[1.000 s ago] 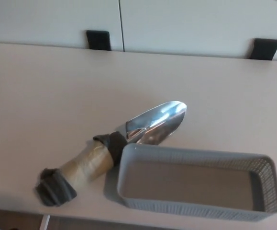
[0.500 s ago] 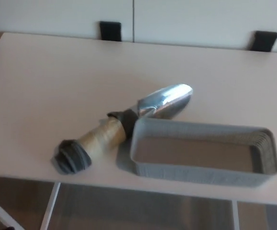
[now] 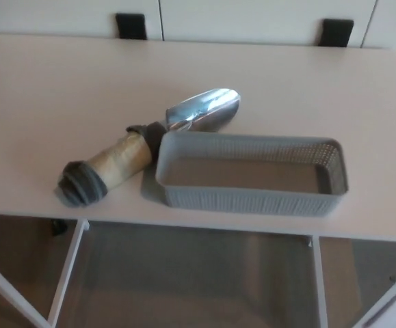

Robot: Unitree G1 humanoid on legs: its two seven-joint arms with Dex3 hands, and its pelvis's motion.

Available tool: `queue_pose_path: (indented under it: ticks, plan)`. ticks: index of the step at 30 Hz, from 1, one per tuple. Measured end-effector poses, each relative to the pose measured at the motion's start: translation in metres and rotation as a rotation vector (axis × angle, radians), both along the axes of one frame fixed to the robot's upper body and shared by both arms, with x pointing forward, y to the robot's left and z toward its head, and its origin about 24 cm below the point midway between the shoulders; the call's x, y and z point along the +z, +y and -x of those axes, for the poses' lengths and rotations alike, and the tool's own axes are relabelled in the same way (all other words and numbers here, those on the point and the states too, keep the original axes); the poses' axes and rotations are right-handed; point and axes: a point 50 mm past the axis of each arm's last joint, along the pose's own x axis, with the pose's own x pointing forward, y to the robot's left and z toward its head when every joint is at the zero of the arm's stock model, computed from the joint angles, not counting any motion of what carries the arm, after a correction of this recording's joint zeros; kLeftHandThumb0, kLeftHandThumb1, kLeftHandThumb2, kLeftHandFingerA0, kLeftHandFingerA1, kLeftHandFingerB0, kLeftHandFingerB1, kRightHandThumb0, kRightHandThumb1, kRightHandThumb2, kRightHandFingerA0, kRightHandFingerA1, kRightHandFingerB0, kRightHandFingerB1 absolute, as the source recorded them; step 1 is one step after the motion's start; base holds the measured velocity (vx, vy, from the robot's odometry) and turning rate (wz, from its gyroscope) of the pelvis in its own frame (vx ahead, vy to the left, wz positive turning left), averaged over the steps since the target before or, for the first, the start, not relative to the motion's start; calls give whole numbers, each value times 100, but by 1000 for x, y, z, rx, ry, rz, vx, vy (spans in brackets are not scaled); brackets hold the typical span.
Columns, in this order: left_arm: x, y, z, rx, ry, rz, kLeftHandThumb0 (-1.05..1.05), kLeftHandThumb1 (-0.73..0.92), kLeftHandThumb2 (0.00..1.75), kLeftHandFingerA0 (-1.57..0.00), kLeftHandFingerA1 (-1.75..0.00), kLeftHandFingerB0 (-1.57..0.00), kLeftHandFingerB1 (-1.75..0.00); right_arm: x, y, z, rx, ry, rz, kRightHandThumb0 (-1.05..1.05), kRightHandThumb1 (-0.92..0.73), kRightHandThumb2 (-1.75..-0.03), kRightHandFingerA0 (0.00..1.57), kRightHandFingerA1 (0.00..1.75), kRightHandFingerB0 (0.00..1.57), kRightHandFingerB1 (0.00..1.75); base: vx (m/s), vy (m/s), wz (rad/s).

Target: The robot walks towards a desk on which a shovel is kept on the left hand side and a container is kept on the right hand side. The robot picks up the shovel using its left hand and places it in the container.

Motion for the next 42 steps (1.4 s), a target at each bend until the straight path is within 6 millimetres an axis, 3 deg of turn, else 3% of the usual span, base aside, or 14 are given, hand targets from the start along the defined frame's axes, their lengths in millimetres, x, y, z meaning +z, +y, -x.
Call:
queue_pose_path:
  ticks: [28,31,34,35,36,37,39,40,42]
  plan:
    - [3,1,-4,-3,-12,-1,-38,63,59,-52,-38,-46,-34,1,-3,-15,30,-68,51,-34,-58,-56,67,59,48,47,-14,15,4]
    - [5,0,-4,-11,-17,-4,-35,65,59,-47,-37,-41,-33,1,-3,-15,34,-74,57,-32,-57,-56,68,59,48,47,0,0,0]
    - [5,-5,-1,-48,-16,-18,-45,60,58,-46,-36,-35,-32,1,-3,-13,35,-70,56,-33,-58,-56,66,59,48,47,0,0,0]
    - [6,-7,0,-59,-22,-23,-53,52,75,-38,-45,-31,-42,1,-3,-13,35,-71,56,-34,-58,-56,67,58,48,46,0,0,0]
    - [8,-9,1,-73,-31,-26,-54,51,75,-35,-44,-28,-41,1,-2,-13,36,-71,56,-34,-57,-56,68,59,48,47,0,0,0]
    - [10,-11,1,-88,-42,-27,-45,61,59,-41,-35,-30,-30,1,-2,-13,36,-71,55,-34,-57,-56,69,59,49,47,0,0,0]
    - [18,-15,0,-123,-77,-32,-44,59,59,-39,-35,-28,-30,1,-2,-13,37,-72,55,-32,-57,-56,71,58,50,47,0,0,0]
    - [24,-18,-1,-146,-105,-36,-50,50,72,-31,-42,-20,-37,1,-2,-13,38,-72,54,-29,-58,-56,73,56,51,45,0,0,0]
    - [36,-22,-4,-175,-155,-41,-50,49,71,-29,-43,-20,-37,1,-2,-14,39,-74,54,-27,-59,-57,74,57,51,46,0,0,0]
